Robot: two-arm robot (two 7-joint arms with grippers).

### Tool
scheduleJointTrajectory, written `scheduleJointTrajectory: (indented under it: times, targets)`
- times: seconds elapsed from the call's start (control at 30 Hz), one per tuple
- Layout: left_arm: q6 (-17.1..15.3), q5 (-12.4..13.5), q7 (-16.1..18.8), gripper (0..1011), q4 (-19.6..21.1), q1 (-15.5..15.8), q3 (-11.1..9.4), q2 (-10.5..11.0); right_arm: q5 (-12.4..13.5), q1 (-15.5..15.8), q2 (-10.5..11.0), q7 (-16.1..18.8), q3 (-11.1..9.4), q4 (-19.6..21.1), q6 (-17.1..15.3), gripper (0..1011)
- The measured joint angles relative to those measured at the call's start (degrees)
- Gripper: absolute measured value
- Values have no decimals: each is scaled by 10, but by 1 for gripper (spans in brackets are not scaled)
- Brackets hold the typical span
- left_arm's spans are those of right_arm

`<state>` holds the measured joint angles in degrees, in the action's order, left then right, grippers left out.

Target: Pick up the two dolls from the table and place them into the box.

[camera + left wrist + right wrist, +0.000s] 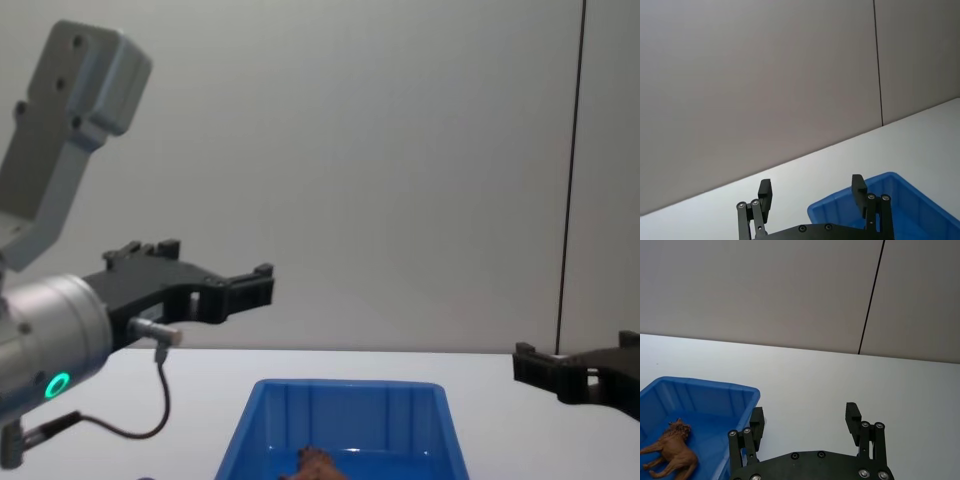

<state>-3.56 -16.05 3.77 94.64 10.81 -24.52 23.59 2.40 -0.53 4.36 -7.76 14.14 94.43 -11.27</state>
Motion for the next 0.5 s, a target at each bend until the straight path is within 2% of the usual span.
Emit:
scheduleJointTrajectory:
  times: [0.5]
  targets:
    - [-43, -68, 21, 1003, 2, -27, 18, 20, 1, 2, 1, -2, -1, 2, 1, 1001]
